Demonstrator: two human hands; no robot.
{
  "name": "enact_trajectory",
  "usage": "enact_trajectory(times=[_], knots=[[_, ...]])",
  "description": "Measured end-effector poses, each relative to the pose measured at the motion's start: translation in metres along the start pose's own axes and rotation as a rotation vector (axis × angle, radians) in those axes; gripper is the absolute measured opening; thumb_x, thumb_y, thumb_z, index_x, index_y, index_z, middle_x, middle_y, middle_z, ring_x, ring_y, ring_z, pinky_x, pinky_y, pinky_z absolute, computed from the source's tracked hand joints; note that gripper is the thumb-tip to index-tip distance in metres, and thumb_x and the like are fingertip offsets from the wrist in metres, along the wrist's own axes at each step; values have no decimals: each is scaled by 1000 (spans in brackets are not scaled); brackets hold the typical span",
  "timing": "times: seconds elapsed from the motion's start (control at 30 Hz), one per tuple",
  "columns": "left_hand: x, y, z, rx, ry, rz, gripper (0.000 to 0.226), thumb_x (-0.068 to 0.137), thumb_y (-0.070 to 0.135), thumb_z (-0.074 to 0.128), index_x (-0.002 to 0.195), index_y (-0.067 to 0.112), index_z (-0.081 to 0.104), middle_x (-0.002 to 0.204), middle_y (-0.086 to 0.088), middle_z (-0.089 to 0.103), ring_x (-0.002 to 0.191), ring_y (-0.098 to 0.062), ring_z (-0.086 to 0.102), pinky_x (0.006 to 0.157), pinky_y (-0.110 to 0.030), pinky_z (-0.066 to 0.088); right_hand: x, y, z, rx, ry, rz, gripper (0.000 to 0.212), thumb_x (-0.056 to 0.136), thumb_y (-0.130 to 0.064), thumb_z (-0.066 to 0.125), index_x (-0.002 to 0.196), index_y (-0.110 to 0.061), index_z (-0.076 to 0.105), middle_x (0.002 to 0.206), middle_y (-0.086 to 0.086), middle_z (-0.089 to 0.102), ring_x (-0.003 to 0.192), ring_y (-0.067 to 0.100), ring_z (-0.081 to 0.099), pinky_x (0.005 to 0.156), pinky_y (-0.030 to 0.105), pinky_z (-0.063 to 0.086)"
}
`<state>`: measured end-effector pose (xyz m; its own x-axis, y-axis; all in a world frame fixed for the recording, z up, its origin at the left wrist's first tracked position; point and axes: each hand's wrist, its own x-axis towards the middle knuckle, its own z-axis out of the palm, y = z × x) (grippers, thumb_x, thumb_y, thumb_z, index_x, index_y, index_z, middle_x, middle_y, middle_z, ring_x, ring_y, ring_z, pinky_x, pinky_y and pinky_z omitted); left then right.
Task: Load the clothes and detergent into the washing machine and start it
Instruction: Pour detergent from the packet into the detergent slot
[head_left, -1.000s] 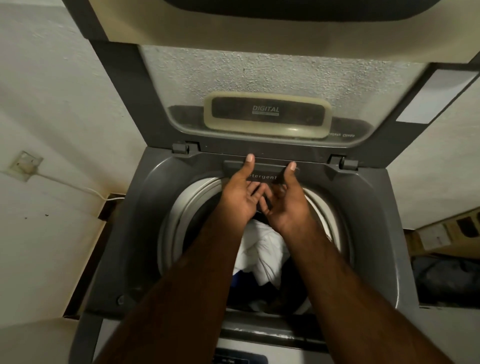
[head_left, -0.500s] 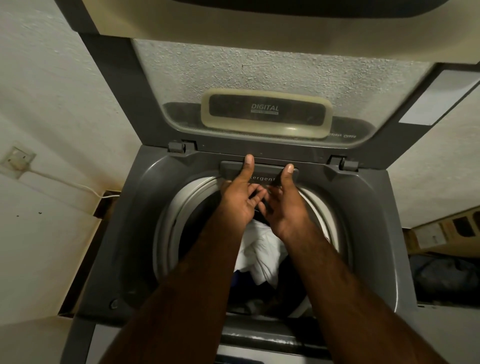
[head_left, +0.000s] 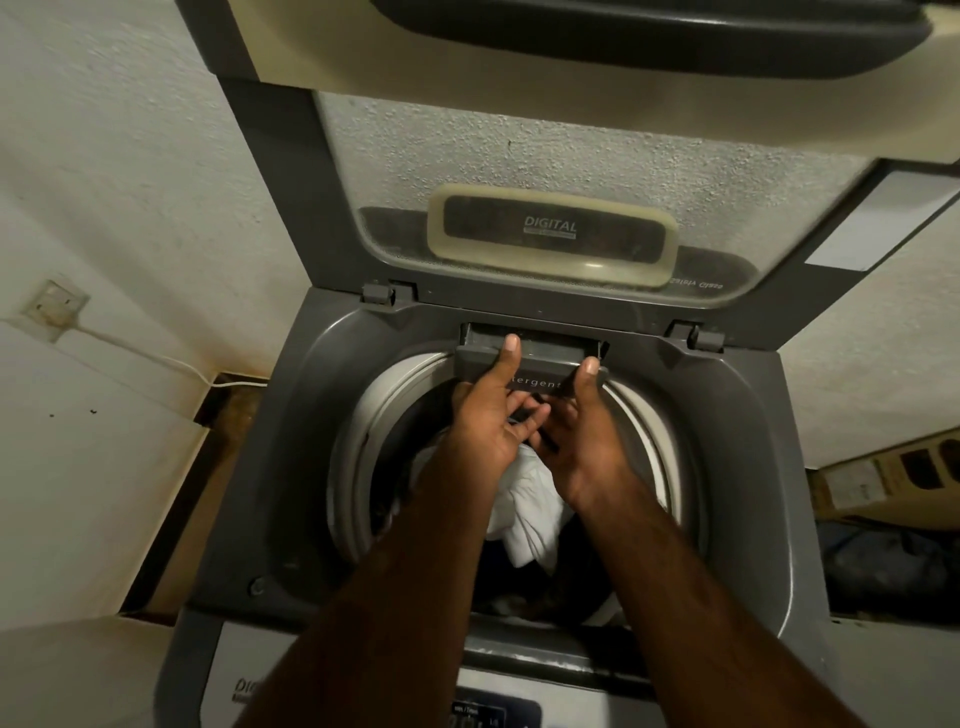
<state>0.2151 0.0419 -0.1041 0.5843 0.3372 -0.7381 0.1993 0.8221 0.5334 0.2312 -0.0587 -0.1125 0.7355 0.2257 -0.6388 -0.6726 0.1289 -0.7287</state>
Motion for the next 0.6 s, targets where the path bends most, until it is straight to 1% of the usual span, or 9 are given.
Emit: enact_trajectory(times=[0.07, 0.2, 0.27, 0.43, 0.53, 0.6], knots=[[-5, 0, -2, -26, 3, -10, 73, 74, 44, 86, 131, 11, 54, 114, -16, 73, 101, -28, 71, 67, -40, 62, -3, 3, 0, 15, 18, 2, 76, 87, -79, 51, 127, -18, 70, 117, 7, 79, 109, 19, 75, 100, 42, 55], [-14, -5, -8, -25, 8, -30, 65, 78, 38, 83, 130, 9, 56, 119, -18, 69, 108, -31, 68, 65, -42, 63, -12, 9, -4, 10, 33, 12, 73, 90, -78, 46, 126, -19, 71, 117, 3, 79, 112, 16, 73, 86, 37, 52], [-17, -8, -11, -36, 5, -43, 62, 81, 36, 82, 129, 8, 57, 122, -19, 68, 110, -32, 67, 63, -41, 63, -17, 13, -6, 24, 34, 21, 72, 91, -76, 47, 127, -19, 71, 117, 2, 79, 112, 16, 73, 83, 37, 51], [-23, -6, -12, -56, 24, -47, 65, 79, 34, 83, 131, 7, 54, 123, -20, 65, 112, -34, 64, 61, -44, 63, -22, 14, -7, 57, 24, 30, 69, 92, -75, 48, 128, -20, 70, 118, 2, 79, 114, 18, 73, 83, 38, 52], [-26, -6, -11, -39, 23, -39, 59, 84, 33, 80, 130, 7, 54, 120, -19, 66, 106, -32, 67, 63, -44, 63, -25, 12, -8, 46, 33, 47, 66, 93, -73, 50, 126, -19, 70, 118, 1, 78, 115, 18, 71, 84, 38, 52], [-27, -7, -14, -3, 7, -46, 55, 88, 34, 75, 131, 6, 55, 123, -17, 64, 101, -28, 67, 65, -44, 63, -27, 11, -9, 39, 48, 73, 59, 94, -70, 52, 118, -19, 69, 118, 2, 77, 114, 20, 70, 90, 41, 52]])
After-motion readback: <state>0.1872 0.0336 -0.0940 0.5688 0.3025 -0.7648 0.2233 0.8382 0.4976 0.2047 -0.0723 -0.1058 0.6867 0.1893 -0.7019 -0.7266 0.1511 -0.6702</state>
